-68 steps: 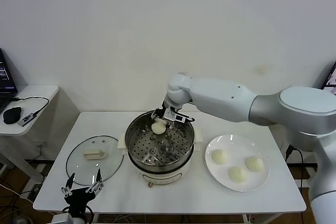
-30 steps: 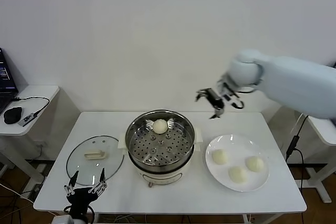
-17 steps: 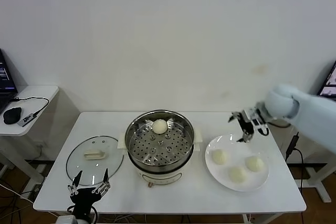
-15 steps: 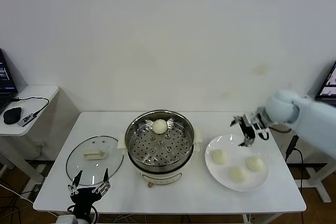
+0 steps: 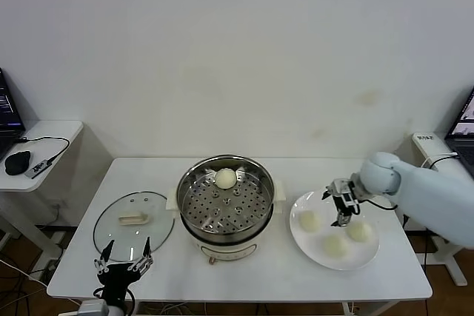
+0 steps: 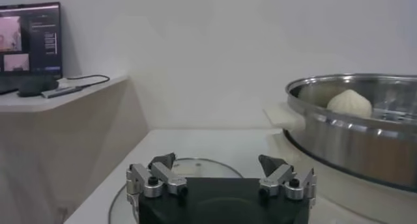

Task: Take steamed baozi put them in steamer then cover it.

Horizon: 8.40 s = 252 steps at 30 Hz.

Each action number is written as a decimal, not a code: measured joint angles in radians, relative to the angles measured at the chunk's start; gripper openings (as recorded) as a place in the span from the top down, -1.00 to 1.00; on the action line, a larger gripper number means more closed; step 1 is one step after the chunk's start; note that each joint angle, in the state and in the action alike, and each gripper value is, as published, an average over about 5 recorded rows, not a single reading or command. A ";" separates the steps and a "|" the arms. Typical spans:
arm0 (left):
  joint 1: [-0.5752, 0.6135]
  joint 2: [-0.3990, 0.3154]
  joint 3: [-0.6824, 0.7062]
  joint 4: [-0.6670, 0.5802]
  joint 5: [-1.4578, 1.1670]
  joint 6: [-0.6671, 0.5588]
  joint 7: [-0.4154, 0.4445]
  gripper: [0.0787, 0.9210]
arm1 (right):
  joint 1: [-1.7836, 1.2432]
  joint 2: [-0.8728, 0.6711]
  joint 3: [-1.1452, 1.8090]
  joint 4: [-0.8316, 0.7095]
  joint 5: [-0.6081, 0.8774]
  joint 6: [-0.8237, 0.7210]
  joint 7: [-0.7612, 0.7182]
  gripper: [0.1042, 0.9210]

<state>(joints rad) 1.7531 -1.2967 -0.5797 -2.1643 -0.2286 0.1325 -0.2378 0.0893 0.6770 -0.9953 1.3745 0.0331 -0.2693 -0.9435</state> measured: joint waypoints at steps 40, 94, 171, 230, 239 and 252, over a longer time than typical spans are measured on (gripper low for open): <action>-0.010 -0.012 0.005 0.022 0.005 0.006 -0.001 -0.77 | -0.052 0.111 0.016 -0.090 -0.080 -0.042 -0.022 -0.25; -0.044 0.033 -0.035 -0.013 -0.027 0.018 -0.003 -0.77 | 0.533 0.555 -0.315 0.035 0.709 -0.410 0.258 -0.24; -0.006 0.048 -0.015 -0.043 0.008 0.024 0.001 -0.77 | 0.097 -0.277 -0.028 0.336 -0.025 -0.056 -0.110 -0.76; -0.014 0.046 -0.042 -0.029 0.003 0.025 0.002 -0.77 | -0.106 -0.170 0.147 0.188 -0.072 -0.092 -0.098 -0.24; -0.016 0.048 -0.039 -0.039 0.001 0.025 0.003 -0.77 | 0.178 -0.143 0.025 0.188 0.035 -0.092 -0.115 -0.24; -0.012 0.056 -0.056 -0.037 -0.009 0.024 0.002 -0.77 | 0.522 0.049 -0.157 0.219 0.210 -0.083 -0.055 -0.24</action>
<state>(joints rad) 1.7412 -1.2410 -0.6357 -2.2017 -0.2377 0.1567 -0.2355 0.6113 0.7260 -1.1524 1.5935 0.2429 -0.3526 -0.9989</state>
